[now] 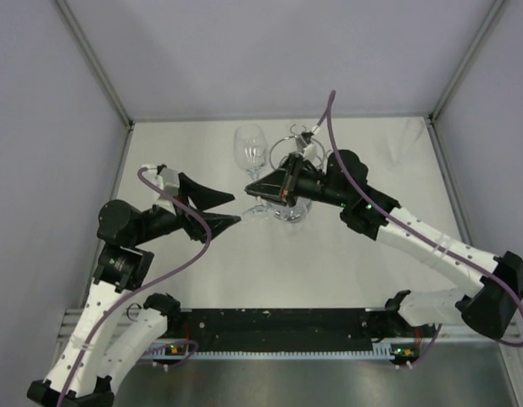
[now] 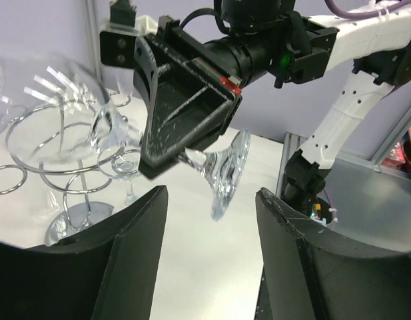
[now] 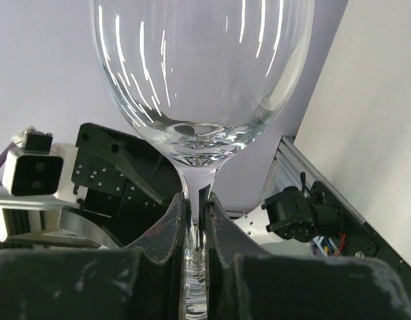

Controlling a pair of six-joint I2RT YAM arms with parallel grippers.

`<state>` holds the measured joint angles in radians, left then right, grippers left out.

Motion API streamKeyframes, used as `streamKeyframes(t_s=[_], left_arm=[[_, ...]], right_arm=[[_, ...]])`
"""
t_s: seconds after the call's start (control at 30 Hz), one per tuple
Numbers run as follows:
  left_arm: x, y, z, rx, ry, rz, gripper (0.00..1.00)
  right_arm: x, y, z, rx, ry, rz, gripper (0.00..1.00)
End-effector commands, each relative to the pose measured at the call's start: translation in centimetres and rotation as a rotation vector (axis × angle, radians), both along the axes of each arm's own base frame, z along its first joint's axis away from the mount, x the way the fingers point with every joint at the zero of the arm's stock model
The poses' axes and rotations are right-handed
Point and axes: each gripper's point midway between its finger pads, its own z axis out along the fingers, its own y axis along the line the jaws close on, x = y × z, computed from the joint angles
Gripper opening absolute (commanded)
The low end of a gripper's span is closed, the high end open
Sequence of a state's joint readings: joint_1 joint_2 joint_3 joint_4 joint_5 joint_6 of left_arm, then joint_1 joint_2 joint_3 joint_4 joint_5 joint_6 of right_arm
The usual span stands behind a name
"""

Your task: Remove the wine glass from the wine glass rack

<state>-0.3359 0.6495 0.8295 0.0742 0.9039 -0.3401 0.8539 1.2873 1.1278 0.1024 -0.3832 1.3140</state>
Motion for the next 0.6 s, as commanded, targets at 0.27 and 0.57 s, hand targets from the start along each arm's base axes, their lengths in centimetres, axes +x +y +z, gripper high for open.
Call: streamKeyframes(t_s=[0.27,0.57], left_arm=[[-1.3,0.0,5.4,-0.193,0.294,-0.035,0.64],[0.5,-0.8,6.7,-0.320,0.658,-0.057,0.64]], right_arm=[[-2.1,-8.0,3.3,-0.271,-0.486,-0.038,0.00],[-4.3,-14.2,0.2,-0.553,-0.684,-0.034,0.00]])
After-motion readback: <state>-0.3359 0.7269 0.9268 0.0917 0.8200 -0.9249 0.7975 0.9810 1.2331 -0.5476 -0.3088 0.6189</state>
